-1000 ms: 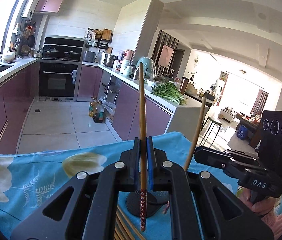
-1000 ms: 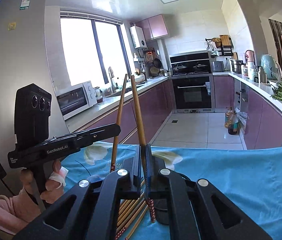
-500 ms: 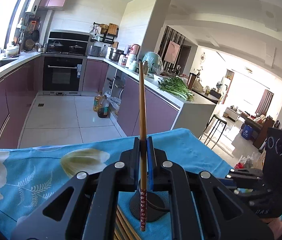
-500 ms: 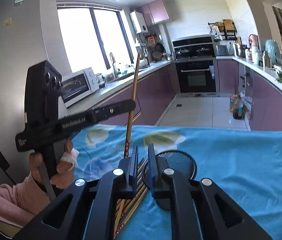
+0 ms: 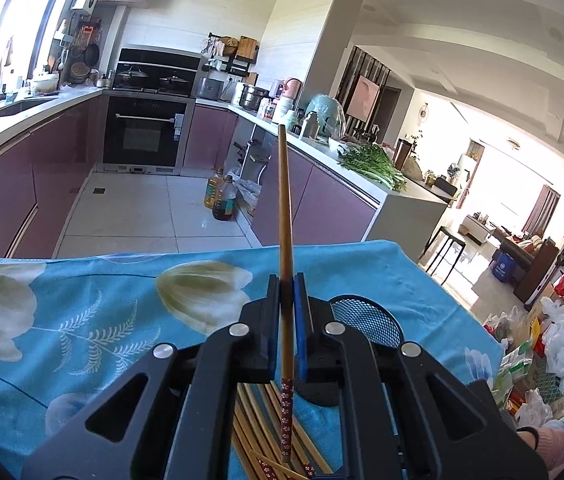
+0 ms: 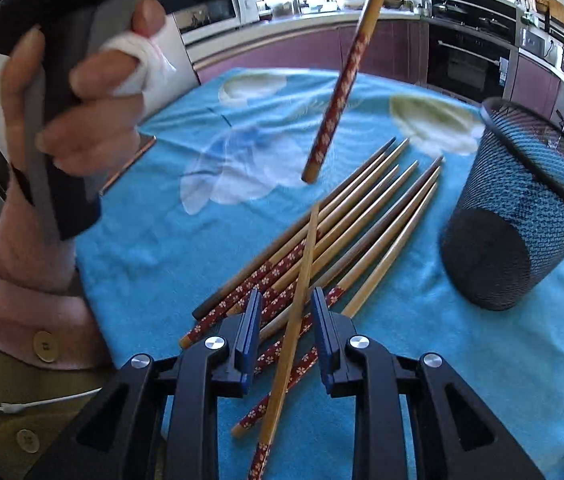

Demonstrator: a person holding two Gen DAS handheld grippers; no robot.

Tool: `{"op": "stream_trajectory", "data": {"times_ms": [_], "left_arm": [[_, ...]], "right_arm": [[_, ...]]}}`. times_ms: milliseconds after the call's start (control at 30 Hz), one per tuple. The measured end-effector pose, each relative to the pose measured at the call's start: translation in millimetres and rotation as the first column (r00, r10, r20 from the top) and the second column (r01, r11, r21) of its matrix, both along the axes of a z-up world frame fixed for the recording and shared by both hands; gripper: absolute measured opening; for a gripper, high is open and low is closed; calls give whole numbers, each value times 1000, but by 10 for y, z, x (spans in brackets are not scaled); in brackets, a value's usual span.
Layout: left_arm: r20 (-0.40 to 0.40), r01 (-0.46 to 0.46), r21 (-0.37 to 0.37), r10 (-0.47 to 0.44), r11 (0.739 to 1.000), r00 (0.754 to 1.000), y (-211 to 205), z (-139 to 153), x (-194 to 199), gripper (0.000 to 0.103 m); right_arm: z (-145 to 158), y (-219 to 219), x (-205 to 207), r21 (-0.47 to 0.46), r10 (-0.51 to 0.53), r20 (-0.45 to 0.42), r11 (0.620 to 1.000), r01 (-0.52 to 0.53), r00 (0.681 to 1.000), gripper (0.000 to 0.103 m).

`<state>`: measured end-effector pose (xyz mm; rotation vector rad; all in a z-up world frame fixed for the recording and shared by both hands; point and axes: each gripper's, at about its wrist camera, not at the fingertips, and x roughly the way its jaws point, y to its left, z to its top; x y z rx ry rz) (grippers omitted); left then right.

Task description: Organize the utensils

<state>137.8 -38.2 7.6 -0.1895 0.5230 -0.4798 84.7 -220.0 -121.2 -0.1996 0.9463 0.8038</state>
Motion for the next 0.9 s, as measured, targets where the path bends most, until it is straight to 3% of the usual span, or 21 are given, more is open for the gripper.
{"op": "stream_trajectory", "data": {"times_ms": [100, 233, 433, 667, 900], "left_arm": [[0, -1, -2, 1, 1000, 1000, 55, -28, -16, 8], [2, 8, -8, -8, 1000, 1000, 52, -4, -26, 8], [25, 38, -26, -38, 999, 999, -33, 73, -21, 8], [62, 62, -44, -60, 997, 996, -226, 182, 47, 8], [121, 67, -63, -59, 996, 991, -449, 366, 197, 8]], "right_arm": [[-49, -76, 22, 13, -25, -15, 1000, 26, 1000, 7], [-31, -180, 49, 46, -55, -21, 997, 56, 998, 6], [373, -596, 30, 172, -160, 62, 974, 148, 985, 6], [892, -999, 109, 337, -327, 187, 907, 252, 926, 6], [1292, -1260, 186, 428, -388, 276, 869, 249, 879, 6]]}}
